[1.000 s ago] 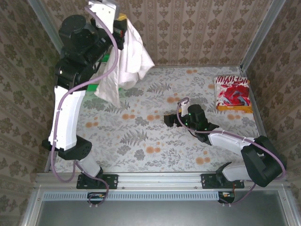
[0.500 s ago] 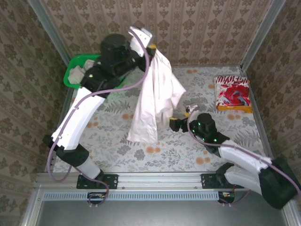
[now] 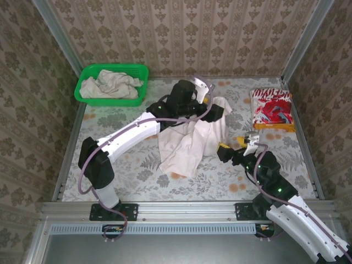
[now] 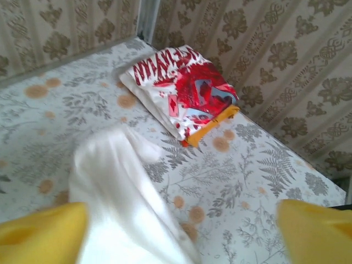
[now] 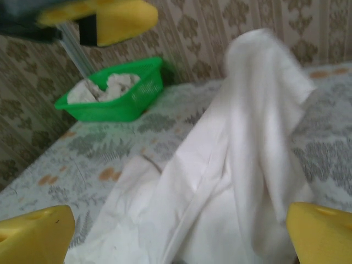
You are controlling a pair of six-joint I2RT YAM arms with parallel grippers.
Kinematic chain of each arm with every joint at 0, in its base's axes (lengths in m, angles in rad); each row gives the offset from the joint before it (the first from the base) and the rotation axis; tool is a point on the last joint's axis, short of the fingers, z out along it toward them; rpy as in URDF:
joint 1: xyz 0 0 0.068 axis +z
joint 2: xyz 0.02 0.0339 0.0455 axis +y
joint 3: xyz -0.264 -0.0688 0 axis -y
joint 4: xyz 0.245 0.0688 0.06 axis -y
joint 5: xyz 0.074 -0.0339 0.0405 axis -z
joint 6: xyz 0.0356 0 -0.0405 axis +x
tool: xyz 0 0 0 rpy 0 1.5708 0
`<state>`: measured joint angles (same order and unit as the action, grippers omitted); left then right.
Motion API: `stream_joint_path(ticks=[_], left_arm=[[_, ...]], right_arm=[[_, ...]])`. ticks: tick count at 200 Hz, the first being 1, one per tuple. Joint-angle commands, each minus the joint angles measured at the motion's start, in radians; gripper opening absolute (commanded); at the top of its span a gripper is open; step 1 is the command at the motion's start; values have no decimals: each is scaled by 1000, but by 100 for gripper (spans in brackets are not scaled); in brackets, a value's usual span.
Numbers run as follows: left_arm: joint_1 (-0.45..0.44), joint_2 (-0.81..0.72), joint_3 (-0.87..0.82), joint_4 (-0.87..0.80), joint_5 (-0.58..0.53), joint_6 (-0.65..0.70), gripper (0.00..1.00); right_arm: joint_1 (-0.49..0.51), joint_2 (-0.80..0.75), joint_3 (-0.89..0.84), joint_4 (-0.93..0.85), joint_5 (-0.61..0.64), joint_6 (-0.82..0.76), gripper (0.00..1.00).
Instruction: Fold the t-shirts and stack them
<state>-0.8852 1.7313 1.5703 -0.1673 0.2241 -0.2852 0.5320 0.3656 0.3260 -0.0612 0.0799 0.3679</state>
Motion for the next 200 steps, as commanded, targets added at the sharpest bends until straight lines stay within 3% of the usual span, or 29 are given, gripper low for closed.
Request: stream_joint_path(ticks=[1, 31, 48, 61, 103, 143, 200], left_arm=[[18, -134, -113, 136, -120, -62, 100], [75, -317, -427, 192, -337, -187, 100], [111, -389, -561, 133, -464, -244, 100], [147, -411, -621, 55, -500, -299, 100], [250, -354, -748, 12, -469, -381, 100], [265, -178, -685, 15, -393, -356, 99], [285, 23, -582, 6, -347, -352, 74]], right_arm=[[-3, 56, 18, -68, 14, 24, 100], [-6, 229, 42, -37, 44, 24, 100], [-10, 342, 71, -10, 61, 46, 100], [-26, 434, 113, -14, 83, 65, 100], [-141, 745, 316, -77, 10, 111, 95], [-210, 971, 437, -46, 3, 133, 88], [-277, 1167, 594, -17, -82, 120, 78]])
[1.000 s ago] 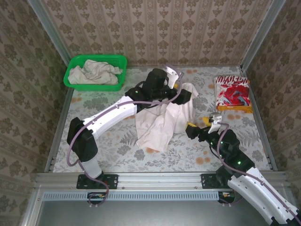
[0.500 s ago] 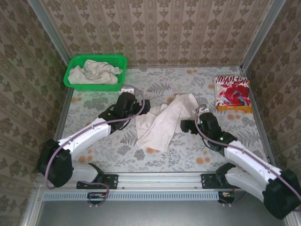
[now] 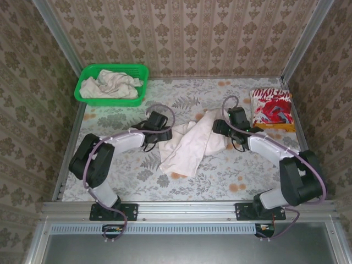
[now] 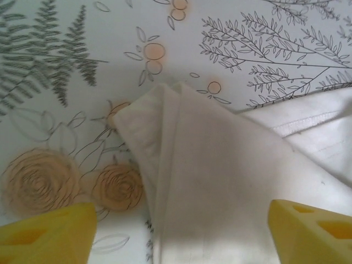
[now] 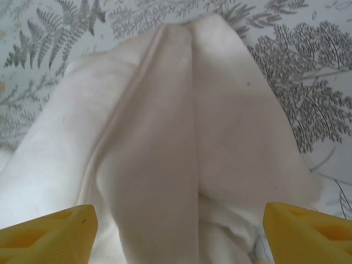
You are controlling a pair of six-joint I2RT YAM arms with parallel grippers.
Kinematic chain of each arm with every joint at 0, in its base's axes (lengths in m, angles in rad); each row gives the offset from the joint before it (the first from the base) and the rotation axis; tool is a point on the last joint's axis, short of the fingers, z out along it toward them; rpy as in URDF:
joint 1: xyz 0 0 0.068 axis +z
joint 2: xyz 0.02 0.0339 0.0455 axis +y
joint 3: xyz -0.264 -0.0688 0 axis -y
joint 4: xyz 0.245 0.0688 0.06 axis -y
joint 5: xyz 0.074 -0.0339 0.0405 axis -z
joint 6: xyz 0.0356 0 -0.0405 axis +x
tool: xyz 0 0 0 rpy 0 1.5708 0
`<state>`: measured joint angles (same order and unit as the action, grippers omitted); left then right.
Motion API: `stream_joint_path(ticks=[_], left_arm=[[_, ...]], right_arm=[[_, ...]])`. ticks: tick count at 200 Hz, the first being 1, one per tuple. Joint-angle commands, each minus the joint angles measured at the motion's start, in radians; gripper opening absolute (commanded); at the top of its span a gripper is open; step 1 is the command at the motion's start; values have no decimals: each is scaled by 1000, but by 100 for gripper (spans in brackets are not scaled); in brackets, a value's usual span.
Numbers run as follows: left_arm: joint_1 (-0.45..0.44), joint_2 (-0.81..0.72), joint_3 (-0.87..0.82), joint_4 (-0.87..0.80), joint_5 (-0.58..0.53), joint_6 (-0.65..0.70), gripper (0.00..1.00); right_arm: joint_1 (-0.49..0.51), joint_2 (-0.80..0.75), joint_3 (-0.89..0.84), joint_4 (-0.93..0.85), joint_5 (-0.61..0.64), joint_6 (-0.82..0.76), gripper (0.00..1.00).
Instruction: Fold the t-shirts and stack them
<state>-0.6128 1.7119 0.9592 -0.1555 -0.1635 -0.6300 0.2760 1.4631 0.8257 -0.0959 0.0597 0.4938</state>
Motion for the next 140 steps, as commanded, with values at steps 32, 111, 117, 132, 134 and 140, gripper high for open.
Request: stream_joint_path(ticks=[32, 111, 117, 132, 134, 140], left_arm=[[18, 93, 29, 50, 79, -35, 57], [28, 127, 10, 157, 150, -57, 0], [30, 111, 1, 164, 147, -57, 0], [32, 63, -16, 174, 128, -57, 0], [32, 56, -18, 175, 125, -56, 0], [33, 35, -21, 175, 115, -54, 0]], right_arm=[[-29, 182, 184, 22, -126, -2, 77], [-35, 324, 343, 39, -207, -34, 11], [-35, 321, 346, 41, -214, -36, 1], [-36, 301, 356, 47, -246, -47, 0], [-35, 299, 357, 47, -249, -49, 0], [-37, 284, 358, 49, -253, -45, 0]])
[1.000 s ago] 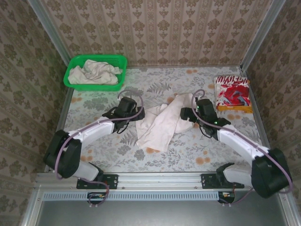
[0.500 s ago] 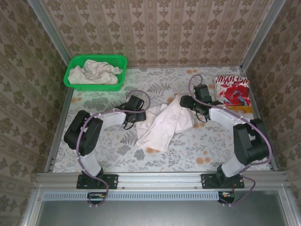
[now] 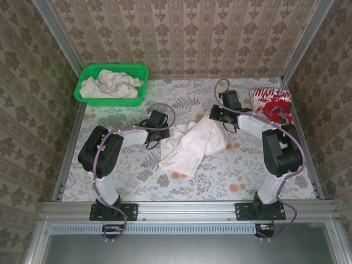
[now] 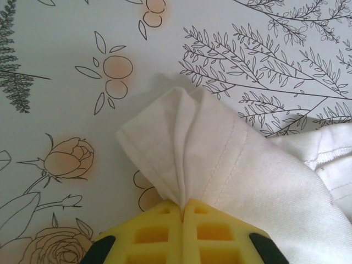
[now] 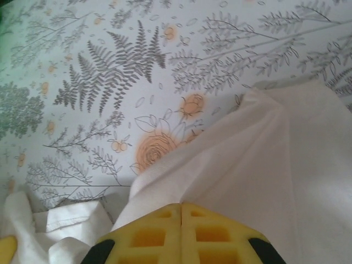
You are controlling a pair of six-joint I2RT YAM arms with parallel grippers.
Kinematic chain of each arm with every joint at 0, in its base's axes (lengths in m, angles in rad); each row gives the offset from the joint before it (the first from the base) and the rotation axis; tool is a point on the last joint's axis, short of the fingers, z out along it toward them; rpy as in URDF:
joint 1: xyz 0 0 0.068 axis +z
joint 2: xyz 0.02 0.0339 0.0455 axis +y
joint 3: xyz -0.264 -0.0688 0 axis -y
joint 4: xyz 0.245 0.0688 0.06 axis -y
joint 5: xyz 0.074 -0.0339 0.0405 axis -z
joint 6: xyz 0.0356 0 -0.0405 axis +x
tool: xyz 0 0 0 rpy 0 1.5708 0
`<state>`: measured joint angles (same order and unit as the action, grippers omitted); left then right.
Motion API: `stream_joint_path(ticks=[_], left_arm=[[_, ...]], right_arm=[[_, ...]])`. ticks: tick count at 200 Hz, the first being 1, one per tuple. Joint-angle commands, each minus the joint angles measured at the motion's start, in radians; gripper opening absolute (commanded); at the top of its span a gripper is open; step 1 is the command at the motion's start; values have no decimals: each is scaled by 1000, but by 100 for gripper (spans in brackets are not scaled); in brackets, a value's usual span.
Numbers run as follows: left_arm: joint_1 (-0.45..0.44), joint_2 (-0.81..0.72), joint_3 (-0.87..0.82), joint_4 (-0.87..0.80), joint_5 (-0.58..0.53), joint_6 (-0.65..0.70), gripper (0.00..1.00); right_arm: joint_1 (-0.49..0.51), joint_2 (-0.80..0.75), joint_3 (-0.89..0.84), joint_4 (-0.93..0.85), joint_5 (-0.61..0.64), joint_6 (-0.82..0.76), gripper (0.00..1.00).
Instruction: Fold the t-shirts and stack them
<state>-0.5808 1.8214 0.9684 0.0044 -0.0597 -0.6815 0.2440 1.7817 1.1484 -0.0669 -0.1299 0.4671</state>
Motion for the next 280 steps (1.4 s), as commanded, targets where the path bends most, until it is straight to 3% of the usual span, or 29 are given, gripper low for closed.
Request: stream_joint_path(ticks=[1, 71, 113, 153, 218, 245, 280], left_arm=[[1, -78, -31, 14, 9, -3, 0], [50, -363, 24, -76, -75, 73, 0], [142, -492, 226, -198, -78, 145, 0], [221, -565, 393, -258, -104, 183, 0], [243, -677, 423, -331, -83, 163, 0], [242, -673, 418, -333, -41, 142, 0], [251, -573, 445, -341, -31, 138, 0]], right_arm=[[-5, -37, 35, 21, -63, -19, 0], [-26, -329, 49, 29, -49, -27, 0], [-72, -441, 253, -78, -143, -61, 0], [-84, -569, 370, -105, -124, -99, 0], [-91, -808, 279, -184, -22, -128, 0], [-92, -825, 243, -172, -48, -104, 0], [-92, -707, 265, -202, -75, -92, 0]])
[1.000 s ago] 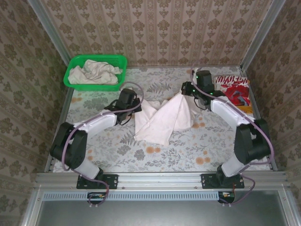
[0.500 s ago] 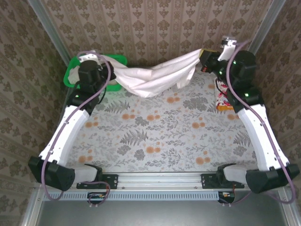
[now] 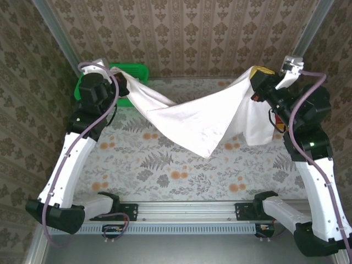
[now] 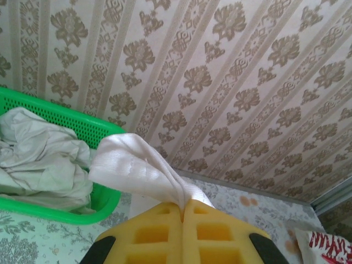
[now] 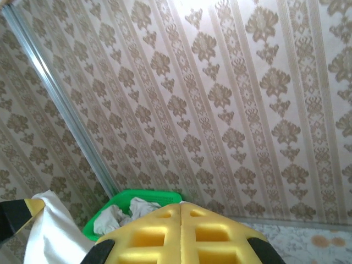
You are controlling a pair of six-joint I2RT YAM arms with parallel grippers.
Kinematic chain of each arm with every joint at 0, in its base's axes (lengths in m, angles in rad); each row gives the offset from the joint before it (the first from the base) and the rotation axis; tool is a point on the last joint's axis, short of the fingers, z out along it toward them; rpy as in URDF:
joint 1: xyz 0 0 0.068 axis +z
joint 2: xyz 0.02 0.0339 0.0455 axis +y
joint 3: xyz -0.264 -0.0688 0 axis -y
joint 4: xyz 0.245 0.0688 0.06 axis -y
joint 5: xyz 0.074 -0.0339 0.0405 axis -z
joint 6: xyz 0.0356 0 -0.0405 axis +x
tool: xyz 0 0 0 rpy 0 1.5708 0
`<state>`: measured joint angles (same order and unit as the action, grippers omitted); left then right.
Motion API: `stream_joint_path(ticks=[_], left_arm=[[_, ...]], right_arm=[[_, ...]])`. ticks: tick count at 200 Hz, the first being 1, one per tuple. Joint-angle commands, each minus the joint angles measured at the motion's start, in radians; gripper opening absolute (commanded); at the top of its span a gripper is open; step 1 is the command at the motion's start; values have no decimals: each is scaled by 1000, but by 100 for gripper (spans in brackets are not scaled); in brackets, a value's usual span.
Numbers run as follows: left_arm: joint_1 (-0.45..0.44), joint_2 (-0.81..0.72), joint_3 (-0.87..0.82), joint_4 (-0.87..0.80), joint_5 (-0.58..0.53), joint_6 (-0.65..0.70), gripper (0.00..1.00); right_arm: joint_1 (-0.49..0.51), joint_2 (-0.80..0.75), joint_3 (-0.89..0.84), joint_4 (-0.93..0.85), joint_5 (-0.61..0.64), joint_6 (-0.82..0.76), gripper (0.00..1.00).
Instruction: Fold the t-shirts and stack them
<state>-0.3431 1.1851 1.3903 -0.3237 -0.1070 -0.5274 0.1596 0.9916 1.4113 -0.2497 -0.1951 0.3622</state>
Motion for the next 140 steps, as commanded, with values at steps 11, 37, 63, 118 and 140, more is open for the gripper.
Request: stream_joint_path(ticks=[11, 37, 63, 118, 140], left_arm=[[22, 94, 35, -5, 29, -20, 0], [49, 159, 96, -22, 57, -20, 0], [67, 170, 135, -38, 72, -17, 0], [79, 81, -48, -27, 69, -56, 0], [67, 28, -228, 18, 121, -125, 13]], right_arm=[[-9, 128, 23, -18, -26, 17, 0], [-13, 219, 94, -13, -69, 21, 0], [-16, 267, 160, -29, -98, 18, 0], [-43, 180, -86, -10, -36, 20, 0], [-83, 157, -229, -24, 26, 33, 15]])
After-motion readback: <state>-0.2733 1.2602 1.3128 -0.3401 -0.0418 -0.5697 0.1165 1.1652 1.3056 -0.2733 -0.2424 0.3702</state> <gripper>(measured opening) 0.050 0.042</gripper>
